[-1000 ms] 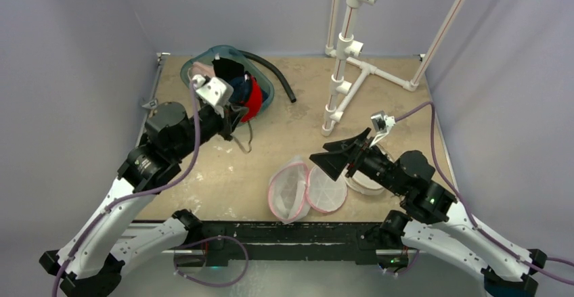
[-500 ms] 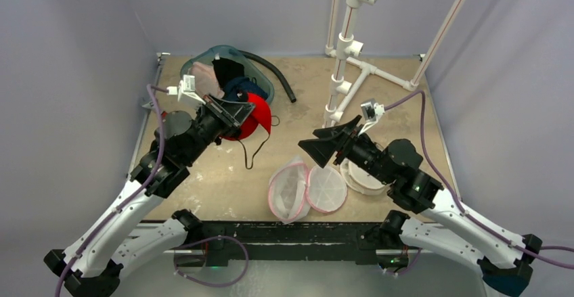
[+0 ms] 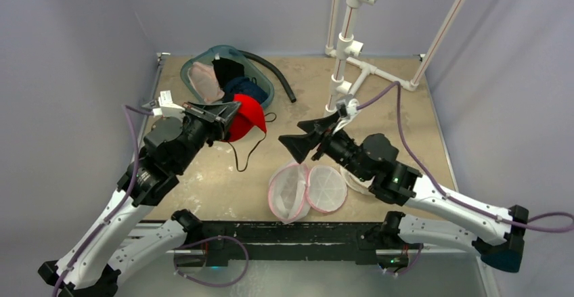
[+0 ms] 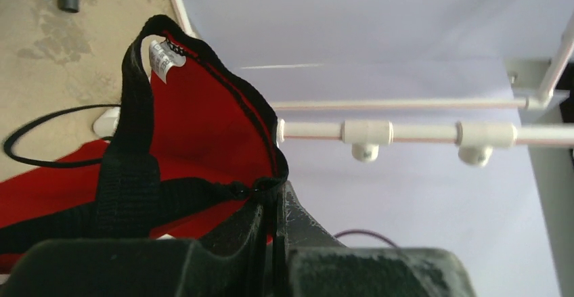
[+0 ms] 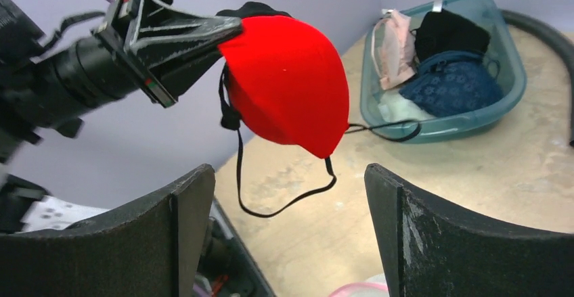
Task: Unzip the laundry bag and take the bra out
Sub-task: Pick up the bra from the laundry bag.
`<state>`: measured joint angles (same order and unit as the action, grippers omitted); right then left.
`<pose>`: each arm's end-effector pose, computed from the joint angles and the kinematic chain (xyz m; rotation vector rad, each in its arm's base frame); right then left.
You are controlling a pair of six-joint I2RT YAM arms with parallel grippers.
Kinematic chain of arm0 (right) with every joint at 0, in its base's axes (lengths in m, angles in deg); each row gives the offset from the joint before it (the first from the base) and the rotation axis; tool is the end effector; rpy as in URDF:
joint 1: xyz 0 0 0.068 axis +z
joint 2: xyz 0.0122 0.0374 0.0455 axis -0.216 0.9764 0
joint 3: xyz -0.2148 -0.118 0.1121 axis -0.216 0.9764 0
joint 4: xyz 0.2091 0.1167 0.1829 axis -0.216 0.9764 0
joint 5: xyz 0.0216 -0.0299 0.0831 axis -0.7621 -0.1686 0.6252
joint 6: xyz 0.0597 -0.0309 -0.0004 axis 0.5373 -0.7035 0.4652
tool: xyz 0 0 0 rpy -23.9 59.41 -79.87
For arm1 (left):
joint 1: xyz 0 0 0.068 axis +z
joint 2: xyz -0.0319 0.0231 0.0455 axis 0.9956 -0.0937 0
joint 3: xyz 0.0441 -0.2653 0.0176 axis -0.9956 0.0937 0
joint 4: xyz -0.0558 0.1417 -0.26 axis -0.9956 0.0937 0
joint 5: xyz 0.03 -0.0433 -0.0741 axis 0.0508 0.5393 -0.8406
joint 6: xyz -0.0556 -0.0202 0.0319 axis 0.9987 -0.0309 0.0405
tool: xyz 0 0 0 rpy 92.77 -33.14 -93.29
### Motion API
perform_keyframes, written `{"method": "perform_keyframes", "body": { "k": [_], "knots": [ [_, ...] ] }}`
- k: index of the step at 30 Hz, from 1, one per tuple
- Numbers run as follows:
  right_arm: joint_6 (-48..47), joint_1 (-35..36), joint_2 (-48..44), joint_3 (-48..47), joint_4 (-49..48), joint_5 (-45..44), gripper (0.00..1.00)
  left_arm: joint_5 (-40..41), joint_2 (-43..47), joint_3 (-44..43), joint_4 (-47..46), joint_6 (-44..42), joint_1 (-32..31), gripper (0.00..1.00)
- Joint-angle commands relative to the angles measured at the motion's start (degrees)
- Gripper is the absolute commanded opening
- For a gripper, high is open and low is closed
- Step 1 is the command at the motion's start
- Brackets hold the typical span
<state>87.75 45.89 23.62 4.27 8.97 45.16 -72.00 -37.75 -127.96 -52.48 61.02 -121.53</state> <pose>0.1433 0.2179 0.3965 -0.2289 1.4043 1.1910 0.1759 -0.1161 0.4134 -0.9392 1.5976 -1.3816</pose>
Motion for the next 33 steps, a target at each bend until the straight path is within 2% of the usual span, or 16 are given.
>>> {"method": "perform_keyframes", "body": {
  "k": [1, 6, 12, 25, 28, 31, 33],
  "knots": [
    [-14.44, 5.53, 3.42, -4.9, -2.78, -13.6, 0.84, 5.43, -2.9, -4.51, 7.27, 12.45, -0.25, 0.0],
    [-24.38, 9.37, 8.46, -7.57, -8.66, -19.2, 0.85, 4.47, -8.23, -11.48, 15.7, 15.65, -0.27, 0.0],
    [-34.52, 14.35, 14.64, -10.54, -14.08, -24.91, 0.85, 5.61, -8.49, -13.92, 17.05, 16.86, -0.27, 0.0],
    [-45.77, 16.71, 27.56, -17.03, -16.44, -35.4, 0.66, 5.09, -7.68, -14.81, 18.95, 17.27, -0.27, 0.0],
    [-47.12, 16.77, 29.84, -18.16, -16.57, -37.0, 0.56, 4.31, -7.73, -14.65, 18.75, 17.19, -0.22, 0.0],
    [-48.05, 16.78, 31.13, -19.05, -17.04, -38.96, 0.3, 3.63, -7.94, -14.62, 18.61, 16.66, -0.26, 0.0],
    [-49.34, 16.78, 31.23, -18.81, -18.01, -39.92, 0.19, 3.62, -7.91, -14.63, 18.36, 15.63, -0.24, 0.0]
  ]
}}
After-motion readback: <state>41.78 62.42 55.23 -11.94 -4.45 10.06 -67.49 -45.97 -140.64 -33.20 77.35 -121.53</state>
